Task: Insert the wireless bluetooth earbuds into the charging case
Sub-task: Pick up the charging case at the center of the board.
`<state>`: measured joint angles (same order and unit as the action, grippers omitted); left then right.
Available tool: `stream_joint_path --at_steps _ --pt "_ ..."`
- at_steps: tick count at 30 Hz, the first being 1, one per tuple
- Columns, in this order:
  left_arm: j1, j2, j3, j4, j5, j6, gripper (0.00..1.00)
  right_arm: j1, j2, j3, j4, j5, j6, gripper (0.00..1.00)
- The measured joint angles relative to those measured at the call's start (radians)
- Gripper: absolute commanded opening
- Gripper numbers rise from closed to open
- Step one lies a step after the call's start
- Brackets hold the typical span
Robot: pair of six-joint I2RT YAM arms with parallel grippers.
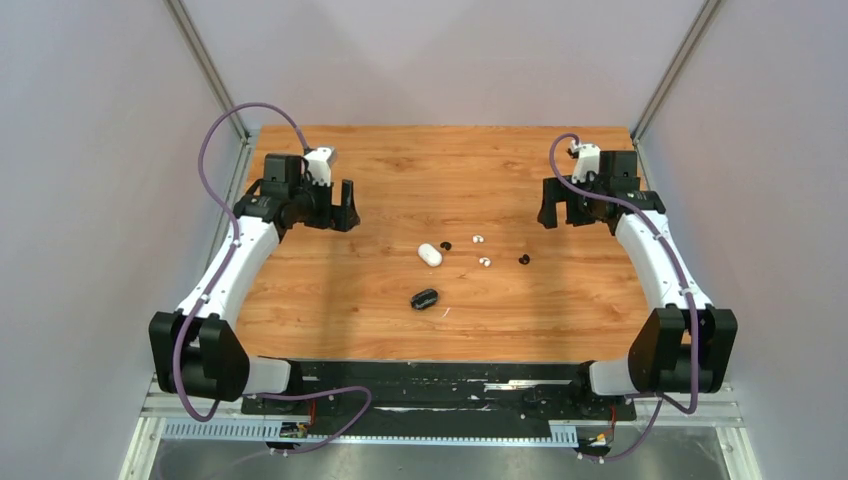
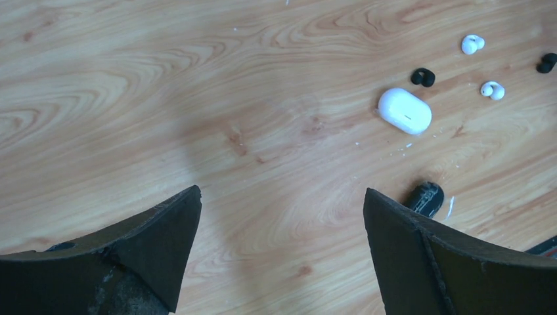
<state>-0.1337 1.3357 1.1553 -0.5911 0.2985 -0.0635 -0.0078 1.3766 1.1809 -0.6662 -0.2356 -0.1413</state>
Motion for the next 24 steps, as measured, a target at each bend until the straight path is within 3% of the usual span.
stream_joint_path --at_steps 5,12,18,24 --pt "0.018 0.000 -0.031 -0.005 0.040 -0.008 1.00 0.040 0.081 0.051 -0.011 -0.233 -0.093 1.00" --pt "0.041 0.001 -0.031 -0.008 0.091 -0.016 1.00 0.260 0.230 0.152 -0.002 -0.500 -0.345 0.96" --pt "0.061 -0.002 -0.039 -0.019 0.130 -0.019 1.00 0.423 0.312 0.134 -0.012 -0.560 -0.679 0.91" --pt "0.089 -0.037 -0.090 -0.022 0.156 -0.028 1.00 0.488 0.386 0.109 -0.032 -0.552 -0.929 0.86"
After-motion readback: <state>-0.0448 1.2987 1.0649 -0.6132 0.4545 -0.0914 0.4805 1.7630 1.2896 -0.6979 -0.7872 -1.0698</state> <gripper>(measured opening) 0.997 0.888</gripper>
